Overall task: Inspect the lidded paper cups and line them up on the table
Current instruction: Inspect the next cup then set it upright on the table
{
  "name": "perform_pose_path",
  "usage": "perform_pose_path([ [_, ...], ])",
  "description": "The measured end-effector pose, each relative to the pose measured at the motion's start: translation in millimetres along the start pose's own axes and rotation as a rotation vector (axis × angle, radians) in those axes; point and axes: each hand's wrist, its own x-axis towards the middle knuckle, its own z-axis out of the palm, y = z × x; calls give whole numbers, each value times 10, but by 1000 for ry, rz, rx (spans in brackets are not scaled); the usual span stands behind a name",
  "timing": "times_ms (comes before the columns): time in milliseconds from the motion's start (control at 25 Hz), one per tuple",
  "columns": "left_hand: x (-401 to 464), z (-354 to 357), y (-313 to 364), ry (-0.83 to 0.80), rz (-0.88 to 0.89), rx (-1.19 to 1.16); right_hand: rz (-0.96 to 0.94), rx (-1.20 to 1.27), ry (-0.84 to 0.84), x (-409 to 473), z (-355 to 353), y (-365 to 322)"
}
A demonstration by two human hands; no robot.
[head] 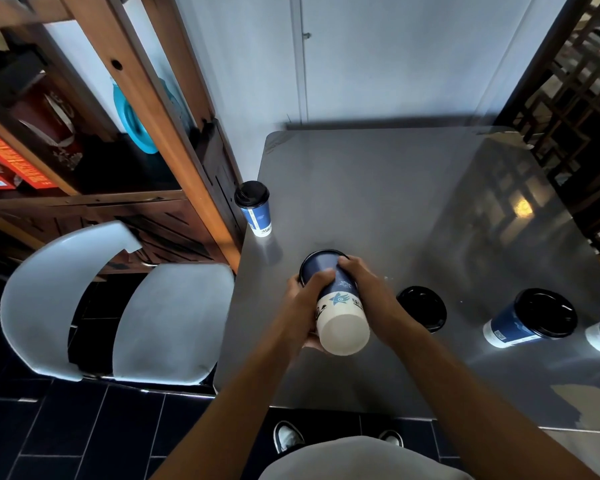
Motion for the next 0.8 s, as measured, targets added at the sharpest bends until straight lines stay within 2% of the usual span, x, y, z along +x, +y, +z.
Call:
perform_pose_path([
  [120,-28,13,48,-44,-19,-214,1,139,-25,-27,23,63],
  [240,-32,37,39,-70,-26,-206,22,181,-36,-43,32,89],
  [440,19,54,-21,-19,-2,-125,20,187,-33,-33,30,28],
  [520,37,3,-14,-3,-10,-42,19,121,-3,-23,36,-1],
  [680,74,-92,25,28,-8,118,-37,-206,63,5,46,-65],
  [800,38,-70,65,10,21,90,-57,-202,84,11,53,-97],
])
